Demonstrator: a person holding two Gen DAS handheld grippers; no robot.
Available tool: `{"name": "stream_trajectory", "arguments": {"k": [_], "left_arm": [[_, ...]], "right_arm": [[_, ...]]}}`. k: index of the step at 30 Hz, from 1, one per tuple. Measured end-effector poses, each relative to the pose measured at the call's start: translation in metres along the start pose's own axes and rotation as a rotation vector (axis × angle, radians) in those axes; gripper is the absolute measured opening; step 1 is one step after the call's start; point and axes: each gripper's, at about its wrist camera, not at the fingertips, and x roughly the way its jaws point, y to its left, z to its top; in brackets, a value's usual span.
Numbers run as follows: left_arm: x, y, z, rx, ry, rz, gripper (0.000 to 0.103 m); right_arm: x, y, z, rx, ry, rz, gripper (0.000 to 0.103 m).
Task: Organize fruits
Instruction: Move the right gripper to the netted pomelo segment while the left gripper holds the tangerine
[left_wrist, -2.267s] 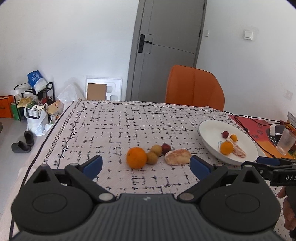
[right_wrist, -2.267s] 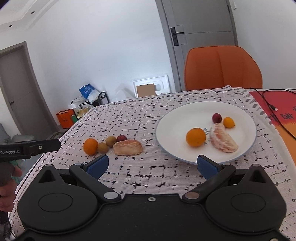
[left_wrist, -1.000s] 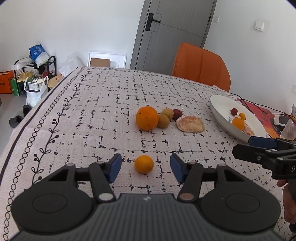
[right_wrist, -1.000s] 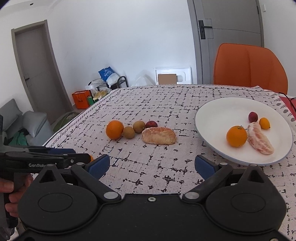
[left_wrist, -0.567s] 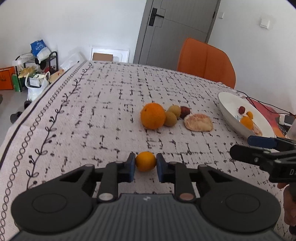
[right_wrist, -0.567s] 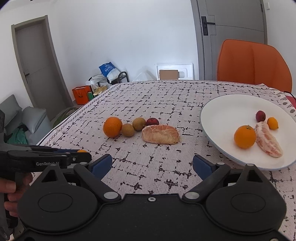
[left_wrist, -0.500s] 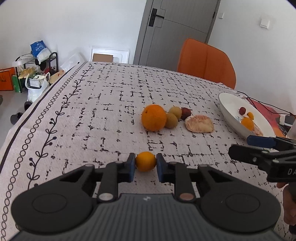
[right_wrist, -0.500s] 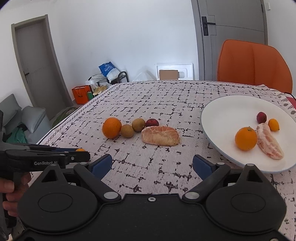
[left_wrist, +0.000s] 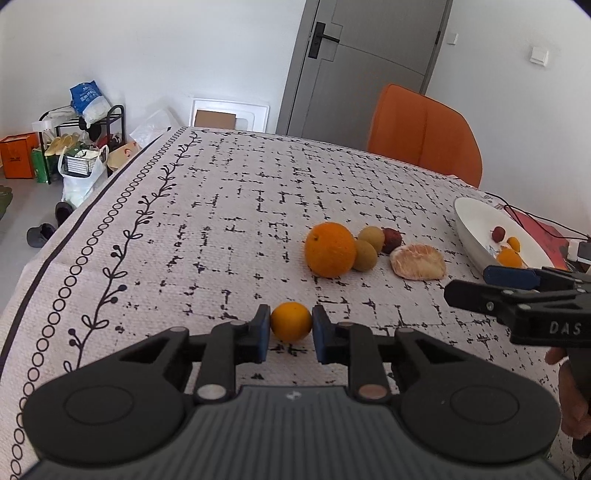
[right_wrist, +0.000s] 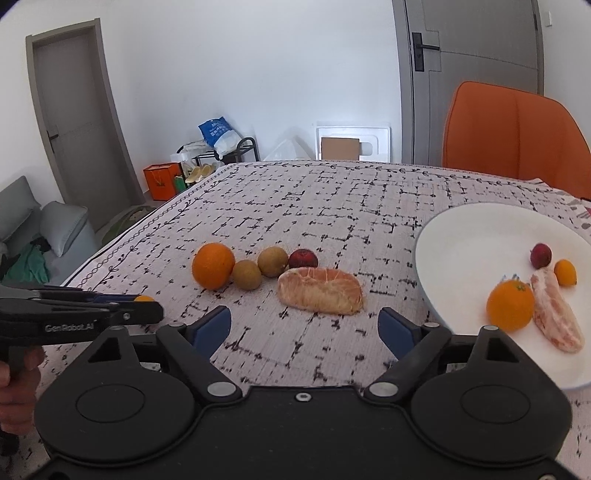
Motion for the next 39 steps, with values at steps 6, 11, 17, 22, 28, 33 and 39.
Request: {"name": "stream_trajectory", "arguments": {"k": [6, 11, 17, 22, 28, 33, 39], "left_arm": [[0.001, 0.007, 0.003, -0.017, -0.010, 0.014, 0.022], [0.001, 0.013, 0.005, -0.027, -0.020, 0.031, 0.022], [0.004, 0.020, 0.007, -0.035, -0.028, 0.045, 0.022], [0.004, 0.023, 0.008, -0.046, -0.035, 0.051, 0.022], [0.003, 0.026, 0.004, -0.053, -0.038, 0.053, 0.022], [0.004, 0.026, 0.004, -0.051, -0.040, 0.058, 0.023], [0.005, 0.022, 0.002, -0.035, -0.049, 0.071, 0.023]], "right_arm": [[0.011, -0.003, 0.011, -0.025, 0.001, -0.006, 0.084], [0.022, -0.002, 0.017, -0.046, 0.009, -0.002, 0.083], [0.034, 0.001, 0.022, -0.078, 0.021, -0.005, 0.083], [0.041, 0.002, 0.027, -0.100, 0.023, 0.001, 0.083], [0.051, 0.006, 0.029, -0.132, 0.042, 0.002, 0.083], [0.055, 0.007, 0.023, -0.142, 0.069, -0.003, 0.080], [0.047, 0.010, 0.019, -0.133, 0.082, 0.010, 0.077]]}}
